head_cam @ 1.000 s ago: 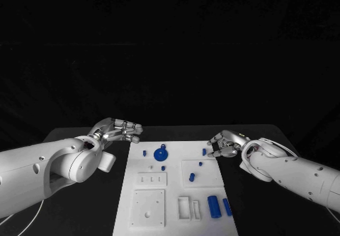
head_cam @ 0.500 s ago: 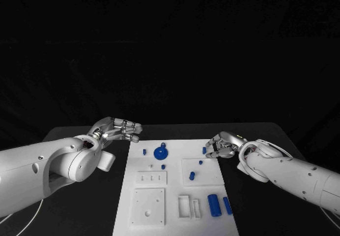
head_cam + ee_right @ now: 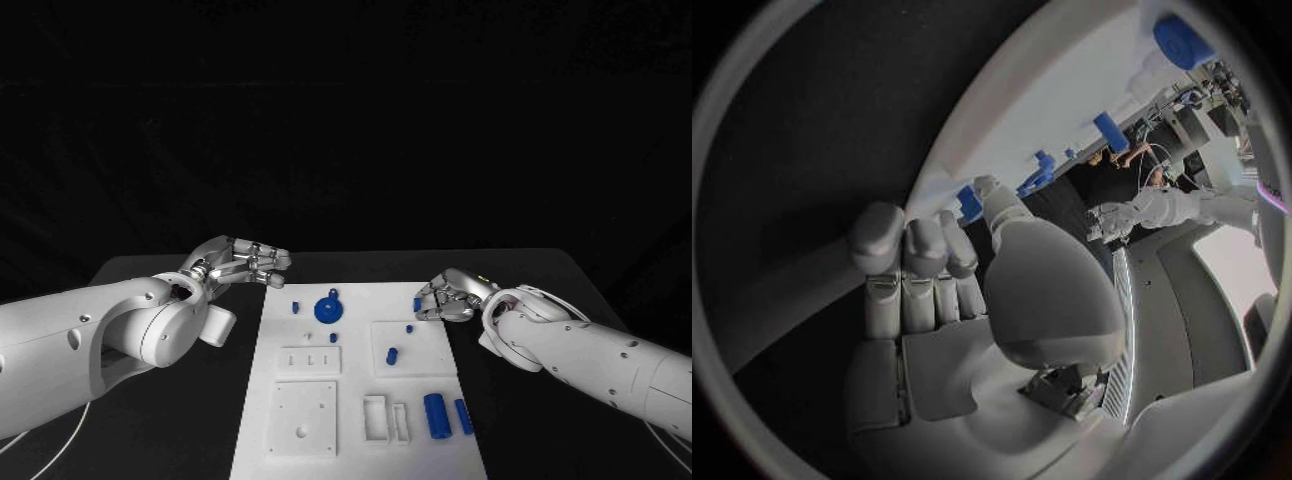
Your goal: Assemble the parts on the task board
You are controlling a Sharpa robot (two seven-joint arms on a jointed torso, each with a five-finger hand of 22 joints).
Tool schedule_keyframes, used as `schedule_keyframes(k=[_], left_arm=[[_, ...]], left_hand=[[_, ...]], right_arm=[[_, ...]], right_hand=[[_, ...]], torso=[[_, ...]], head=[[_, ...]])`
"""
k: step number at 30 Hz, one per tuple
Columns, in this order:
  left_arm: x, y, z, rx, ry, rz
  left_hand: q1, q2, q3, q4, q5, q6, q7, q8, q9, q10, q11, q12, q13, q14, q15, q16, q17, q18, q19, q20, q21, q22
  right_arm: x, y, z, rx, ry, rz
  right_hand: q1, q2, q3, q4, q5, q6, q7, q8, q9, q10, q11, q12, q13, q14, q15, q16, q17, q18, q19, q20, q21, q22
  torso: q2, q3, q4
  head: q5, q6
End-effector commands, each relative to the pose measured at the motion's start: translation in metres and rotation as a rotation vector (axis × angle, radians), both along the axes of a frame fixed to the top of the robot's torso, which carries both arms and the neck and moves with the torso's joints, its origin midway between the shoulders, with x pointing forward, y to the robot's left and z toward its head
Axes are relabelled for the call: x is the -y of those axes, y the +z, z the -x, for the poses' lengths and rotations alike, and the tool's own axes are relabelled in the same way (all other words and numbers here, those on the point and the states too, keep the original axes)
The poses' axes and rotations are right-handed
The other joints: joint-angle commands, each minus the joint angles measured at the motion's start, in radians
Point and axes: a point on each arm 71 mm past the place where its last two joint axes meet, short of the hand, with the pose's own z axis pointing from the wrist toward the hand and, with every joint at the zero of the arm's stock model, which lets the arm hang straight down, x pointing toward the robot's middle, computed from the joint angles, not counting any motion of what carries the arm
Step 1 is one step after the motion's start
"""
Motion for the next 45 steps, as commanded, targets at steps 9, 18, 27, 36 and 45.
schedule_keyframes(k=[9,18,27,36,45], left_arm=[[0.0022,0.0015,0.001,0.007,-0.021,0.001],[0.002,0.0015,0.001,0.007,-0.021,0.0],[0.0017,0.0013,0.001,0.005,-0.022,-0.001],[0.0015,0.0013,0.0009,0.005,-0.021,-0.004],[0.0019,0.0009,0.001,0.001,-0.025,-0.007]], left_hand=[[-0.002,0.003,0.0,-0.004,-0.005,-0.004,-0.002,-0.002,0.0,-0.003,0.0,-0.007,0.0,-0.003,0.001,0.002,-0.001,-0.006,-0.007,0.001,-0.002,0.002],[-0.002,0.003,0.0,-0.004,-0.005,-0.004,-0.002,-0.002,0.0,-0.003,0.0,-0.007,0.0,-0.003,0.001,0.002,-0.001,-0.006,-0.007,0.001,-0.002,0.002],[-0.002,0.003,0.0,-0.004,-0.005,-0.004,-0.002,-0.002,0.0,-0.003,0.0,-0.007,0.0,-0.003,0.001,0.002,-0.001,-0.006,-0.007,0.001,-0.002,0.002],[-0.001,0.003,-0.001,-0.005,-0.006,-0.005,-0.001,-0.002,0.0,-0.003,0.0,-0.007,0.0,-0.004,0.001,0.001,-0.001,-0.006,-0.008,0.001,-0.002,0.003],[0.003,0.011,0.003,-0.004,-0.006,0.004,-0.005,0.0,0.001,0.004,-0.003,-0.006,0.0,-0.002,-0.001,0.003,0.0,-0.006,-0.008,0.0,0.001,0.005]], right_arm=[[-0.0047,-0.0013,-0.0001,-0.008,0.021,-0.008],[-0.0082,-0.0014,-0.0002,-0.009,0.028,-0.011],[-0.009,-0.0016,-0.0003,-0.01,0.03,-0.011],[-0.0087,-0.0007,-0.0003,0.001,0.026,-0.014],[-0.0106,0.0025,-0.0002,0.038,0.018,-0.027]], right_hand=[[-0.015,0.012,0.048,-0.015,-0.029,0.021,-0.003,0.002,0.001,0.001,-0.004,0.006,0.003,0.002,0.003,-0.002,0.003,0.011,0.05,0.001,0.005,0.111],[-0.02,0.016,0.066,-0.026,-0.042,0.027,-0.004,0.002,0.001,0.003,-0.004,0.007,0.004,0.002,0.002,-0.001,0.004,0.011,0.049,0.0,0.005,0.111],[-0.025,0.021,0.087,-0.036,-0.059,0.036,-0.006,0.002,0.001,0.004,-0.005,0.009,0.006,0.002,0.001,0.0,0.006,0.009,0.049,-0.001,0.007,0.111],[-0.017,0.046,0.187,-0.055,-0.166,0.097,-0.025,0.002,0.002,0.006,-0.017,0.011,0.009,0.002,-0.008,-0.002,0.006,0.004,0.049,-0.008,0.007,0.111],[-0.025,0.061,0.258,-0.077,-0.203,0.165,-0.044,0.004,0.005,0.009,-0.028,0.012,0.012,0.003,-0.017,-0.003,0.009,-0.003,0.049,-0.018,0.01,0.111]], torso=[[-0.001,-0.0006,-0.0023],[-0.001,-0.0011,-0.0006],[-0.001,-0.0002,-0.0023],[-0.001,-0.0005,-0.0014],[-0.001,-0.0007,-0.0023]], head=[[0.001,-0.002],[0.002,-0.001],[0.001,-0.001],[0.001,-0.002],[0.001,-0.001]])
